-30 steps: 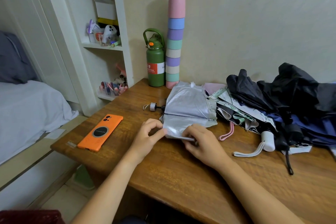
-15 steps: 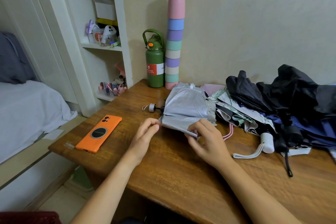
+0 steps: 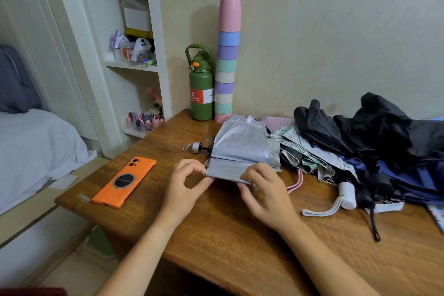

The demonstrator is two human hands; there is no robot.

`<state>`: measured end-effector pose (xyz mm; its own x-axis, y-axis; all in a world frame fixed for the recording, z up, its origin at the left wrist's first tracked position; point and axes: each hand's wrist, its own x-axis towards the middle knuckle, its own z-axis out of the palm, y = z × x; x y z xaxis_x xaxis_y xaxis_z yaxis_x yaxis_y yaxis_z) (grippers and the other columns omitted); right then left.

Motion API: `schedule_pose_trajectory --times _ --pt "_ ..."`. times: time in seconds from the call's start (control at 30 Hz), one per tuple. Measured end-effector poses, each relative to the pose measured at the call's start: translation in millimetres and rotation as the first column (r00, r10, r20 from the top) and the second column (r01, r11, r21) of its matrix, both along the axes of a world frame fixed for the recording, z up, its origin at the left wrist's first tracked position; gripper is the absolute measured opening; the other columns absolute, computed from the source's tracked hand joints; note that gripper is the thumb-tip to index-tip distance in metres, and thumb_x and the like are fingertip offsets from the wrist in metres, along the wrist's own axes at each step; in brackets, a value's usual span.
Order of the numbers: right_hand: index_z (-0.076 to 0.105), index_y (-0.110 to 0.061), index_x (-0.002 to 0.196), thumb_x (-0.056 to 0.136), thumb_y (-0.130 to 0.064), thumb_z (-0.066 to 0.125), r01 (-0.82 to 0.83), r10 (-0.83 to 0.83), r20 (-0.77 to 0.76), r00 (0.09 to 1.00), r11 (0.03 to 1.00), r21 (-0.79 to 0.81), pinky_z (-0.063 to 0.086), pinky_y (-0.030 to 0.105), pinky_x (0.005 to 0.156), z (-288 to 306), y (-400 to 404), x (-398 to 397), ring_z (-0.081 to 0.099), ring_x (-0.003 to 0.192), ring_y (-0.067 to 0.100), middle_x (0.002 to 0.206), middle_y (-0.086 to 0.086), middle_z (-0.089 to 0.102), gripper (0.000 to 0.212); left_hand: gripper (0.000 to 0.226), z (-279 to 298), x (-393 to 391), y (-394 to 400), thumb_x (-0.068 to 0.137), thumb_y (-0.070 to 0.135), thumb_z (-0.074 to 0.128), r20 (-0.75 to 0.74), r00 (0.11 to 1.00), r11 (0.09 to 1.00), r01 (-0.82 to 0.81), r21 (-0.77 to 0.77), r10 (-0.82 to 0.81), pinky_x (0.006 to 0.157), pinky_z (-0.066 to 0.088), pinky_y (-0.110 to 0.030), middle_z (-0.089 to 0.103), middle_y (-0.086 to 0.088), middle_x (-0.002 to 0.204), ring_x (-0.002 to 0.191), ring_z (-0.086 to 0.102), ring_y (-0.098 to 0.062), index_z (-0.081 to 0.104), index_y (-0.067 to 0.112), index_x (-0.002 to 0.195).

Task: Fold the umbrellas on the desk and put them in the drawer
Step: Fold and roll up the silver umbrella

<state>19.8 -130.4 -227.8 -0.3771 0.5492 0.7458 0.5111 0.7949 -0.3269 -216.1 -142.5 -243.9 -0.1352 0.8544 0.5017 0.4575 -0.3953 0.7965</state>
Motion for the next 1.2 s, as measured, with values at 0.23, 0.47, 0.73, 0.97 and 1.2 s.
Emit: schedule_pose_trajectory --times 0.23,0.47,0.73,0.97,1.2 --pt "0.042 -0.026 0.149 0.081 -0.037 0.079 0.253 -0.222 0.27 0.937 0.964 -0.086 0.043 0.03 0.095 -8 13 -19 0.047 0.115 0.015 0.13 -0.005 0.051 0.078 0.009 4 3 -3 0.087 0.027 0.076 0.123 0.992 0.997 0.005 -0.081 0.005 0.095 0.05 -0.039 0.067 0.008 0.104 0.108 0.063 -0.013 0.069 0.027 0.093" --pt "0.066 -0.001 0.086 0.089 -0.014 0.07 0.498 -0.484 0.154 0.862 0.864 -0.071 0.047 0.041 0.07 2 88 -16 0.056 0.081 0.036 0.091 0.011 0.057 0.014 0.031 7 11 -1 0.1 -0.005 0.054 0.242 0.969 0.971 0.113 -0.213 -0.059 0.088 0.06 -0.036 0.067 -0.006 0.113 0.102 0.074 -0.02 0.057 0.019 0.12" --pt "0.06 -0.011 0.129 0.105 -0.06 0.023 0.623 -0.386 0.629 0.675 0.755 -0.206 0.035 0.045 0.107 3 141 -21 0.049 0.13 0.032 0.136 0.011 0.056 0.066 0.028 28 41 15 0.108 0.013 0.048 0.719 0.68 0.811 0.497 -0.309 -0.142 0.105 0.051 -0.049 0.071 -0.022 0.123 0.116 0.07 -0.035 0.06 0.001 0.13" --pt "0.064 -0.006 0.108 0.11 -0.04 0.029 0.583 -0.424 0.584 0.692 0.806 -0.106 0.05 0.036 0.07 -2 150 -15 0.07 0.09 0.033 0.103 0.014 0.073 0.048 0.074 27 51 47 0.108 0.055 0.034 0.843 0.515 0.592 0.635 -0.496 0.154 0.104 0.052 -0.052 0.068 -0.033 0.12 0.111 0.069 -0.045 0.05 -0.013 0.135" --pt "0.065 -0.008 0.084 0.109 -0.051 0.025 0.539 -0.463 0.386 0.798 0.834 -0.114 0.042 0.039 0.064 46 111 -18 0.066 0.078 0.038 0.085 0.017 0.071 0.064 0.101 40 36 72 0.09 0.087 0.023 0.892 0.289 0.582 0.679 -0.447 0.348 0.109 0.042 -0.066 0.054 -0.041 0.137 0.126 0.054 -0.057 0.047 0.001 0.138"
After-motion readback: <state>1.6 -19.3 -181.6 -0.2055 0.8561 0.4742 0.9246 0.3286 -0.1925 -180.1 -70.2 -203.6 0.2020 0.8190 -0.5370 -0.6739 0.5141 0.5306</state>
